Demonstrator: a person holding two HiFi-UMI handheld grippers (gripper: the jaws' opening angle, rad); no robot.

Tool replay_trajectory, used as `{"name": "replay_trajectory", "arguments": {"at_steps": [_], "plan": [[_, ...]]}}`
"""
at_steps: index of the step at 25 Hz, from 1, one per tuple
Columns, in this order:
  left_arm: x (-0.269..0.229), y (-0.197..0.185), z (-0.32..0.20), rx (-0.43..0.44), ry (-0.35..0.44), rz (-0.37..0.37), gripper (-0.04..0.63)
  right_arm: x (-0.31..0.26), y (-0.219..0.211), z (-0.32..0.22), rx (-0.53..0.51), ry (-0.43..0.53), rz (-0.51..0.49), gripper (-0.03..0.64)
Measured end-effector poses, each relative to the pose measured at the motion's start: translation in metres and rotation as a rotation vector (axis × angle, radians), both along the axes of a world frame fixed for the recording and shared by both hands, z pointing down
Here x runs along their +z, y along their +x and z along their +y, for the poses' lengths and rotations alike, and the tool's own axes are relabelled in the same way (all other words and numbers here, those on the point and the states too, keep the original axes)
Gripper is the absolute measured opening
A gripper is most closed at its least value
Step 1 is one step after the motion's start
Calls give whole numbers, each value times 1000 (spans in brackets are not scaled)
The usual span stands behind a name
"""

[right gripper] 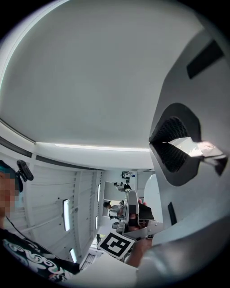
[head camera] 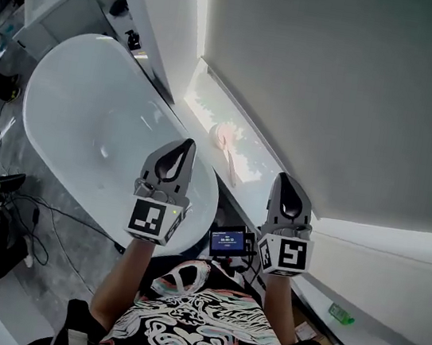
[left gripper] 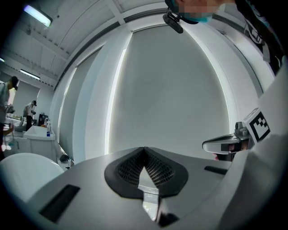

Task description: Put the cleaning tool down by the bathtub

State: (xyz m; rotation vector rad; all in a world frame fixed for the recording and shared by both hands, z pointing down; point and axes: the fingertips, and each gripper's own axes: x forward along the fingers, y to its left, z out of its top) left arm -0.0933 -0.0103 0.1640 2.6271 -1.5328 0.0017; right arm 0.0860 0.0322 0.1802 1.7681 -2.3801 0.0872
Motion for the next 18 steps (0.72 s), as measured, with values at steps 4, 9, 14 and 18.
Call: {"name": "replay_trajectory", "arguments": {"at_steps": [4,9,14,18], "plan": [[-14,-7,11,-12,20,-23,15,-17,-11,3,-28,12,-33,26],[-34,-11,25,-44,47,13,15,-30,-21,16,-60,12,-15,26],[-36,-8,22,-35,67,7,15,-31,-24,19,-64,22,-14,25],[-32,-7,17,-37,53,7,15,-33,-23,15,-70,22,-6,26]]}}
